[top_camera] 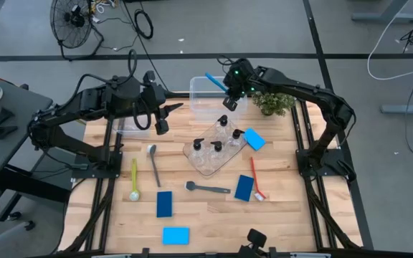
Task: Pick & Place Kitchen Sink Supplies
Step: Put the blue dishwashing brush into the transparent container, then put the gray dishwashing brush into the transparent container
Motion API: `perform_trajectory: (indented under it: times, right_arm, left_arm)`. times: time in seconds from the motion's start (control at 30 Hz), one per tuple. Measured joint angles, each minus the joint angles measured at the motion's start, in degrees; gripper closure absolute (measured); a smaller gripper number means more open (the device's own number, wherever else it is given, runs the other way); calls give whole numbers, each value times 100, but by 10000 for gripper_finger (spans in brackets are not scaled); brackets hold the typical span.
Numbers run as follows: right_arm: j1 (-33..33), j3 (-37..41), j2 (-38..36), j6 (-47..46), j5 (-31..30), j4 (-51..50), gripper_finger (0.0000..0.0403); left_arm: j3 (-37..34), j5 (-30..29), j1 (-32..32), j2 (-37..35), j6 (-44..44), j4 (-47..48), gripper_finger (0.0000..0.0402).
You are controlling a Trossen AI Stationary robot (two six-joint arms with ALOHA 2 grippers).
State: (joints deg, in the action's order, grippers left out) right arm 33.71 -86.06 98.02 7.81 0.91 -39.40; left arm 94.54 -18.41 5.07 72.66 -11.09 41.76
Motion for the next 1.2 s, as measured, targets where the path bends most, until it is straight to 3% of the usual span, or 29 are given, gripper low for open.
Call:
perform_trajectory:
  times: [0.33,0.83,1.2]
  right_arm:
    - [0,0,0,-183,2,-7,359]
    - [0,2,-4,-286,-5,-15,220]
    - [0,2,-4,-284,-18,-17,217]
  left_arm:
    - [0,0,-1,2,0,0,273]
    - [0,0,-1,2,0,0,273]
    - [0,0,-1,2,43,1,273]
